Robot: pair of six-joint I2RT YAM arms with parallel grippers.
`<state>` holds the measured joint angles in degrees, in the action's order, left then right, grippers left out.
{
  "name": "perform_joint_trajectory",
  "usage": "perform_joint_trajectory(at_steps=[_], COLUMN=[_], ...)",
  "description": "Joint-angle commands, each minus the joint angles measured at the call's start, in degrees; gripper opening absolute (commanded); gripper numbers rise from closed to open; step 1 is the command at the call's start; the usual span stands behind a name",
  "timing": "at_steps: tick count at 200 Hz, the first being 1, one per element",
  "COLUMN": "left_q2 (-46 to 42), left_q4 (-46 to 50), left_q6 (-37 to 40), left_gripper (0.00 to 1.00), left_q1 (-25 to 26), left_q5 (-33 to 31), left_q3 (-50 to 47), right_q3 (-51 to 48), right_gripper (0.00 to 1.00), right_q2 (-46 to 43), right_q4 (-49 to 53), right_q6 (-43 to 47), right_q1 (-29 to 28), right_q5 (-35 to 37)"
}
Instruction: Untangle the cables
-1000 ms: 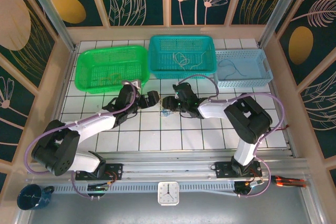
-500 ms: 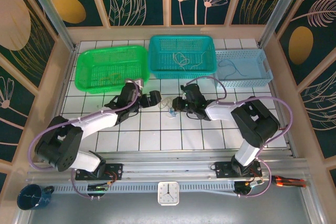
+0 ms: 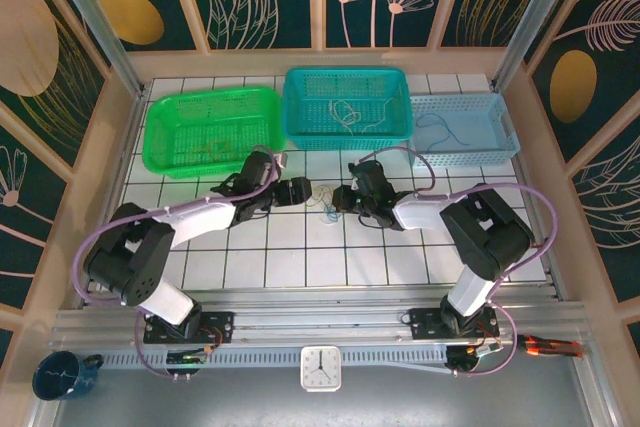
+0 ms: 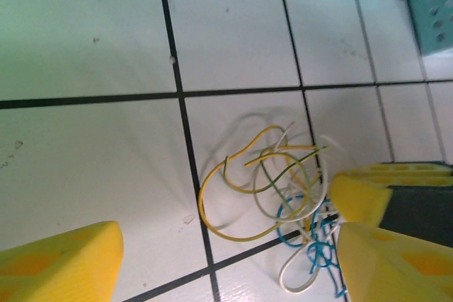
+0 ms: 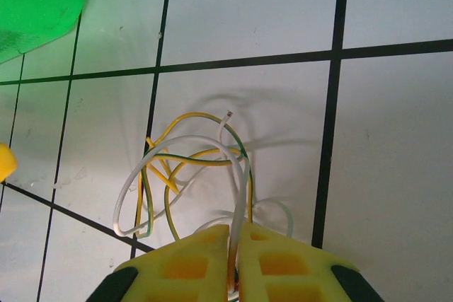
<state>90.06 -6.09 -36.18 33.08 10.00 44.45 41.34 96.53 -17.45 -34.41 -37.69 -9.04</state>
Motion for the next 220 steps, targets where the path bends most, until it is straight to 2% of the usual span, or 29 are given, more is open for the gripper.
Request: perform_joint_trajectory(at_steps=[1,53,100,132,220], left_q2=[2.04,3.63,3.45,3.88,6.57], left_q4=[6.22,5.15,-0.99,-3.17,-7.17], left_q6=[3.11,12.33,19.74,24.10,28.43], left_gripper=[0.75,0.66,0.64,0.56,0.55], left_q1=[1.84,5.71,6.11,6.15,7.30], left_q5=[-3.24,-7.67,-5.92,-4.98,-3.02], left_q3=[3.05,2.89,-0.30,-0.91,-1.13], right_q3=[-1.00,-1.10,-0.69,-0.50,-0.30], right_gripper=[0.11,0.11,0.11,0.11,0.11], right_q2=[0.49,0.55,1.11,1.18,0.94], right_q4=[-0.83,-1.00,-0.92,-0.92,-0.65], right_q6=[1.21,1.15,1.20,1.11,1.06], right_q1=[0.47,0.47,0.43,0.45,0.43], right_q5=[1.39,1.48,1.05,1.04,1.22])
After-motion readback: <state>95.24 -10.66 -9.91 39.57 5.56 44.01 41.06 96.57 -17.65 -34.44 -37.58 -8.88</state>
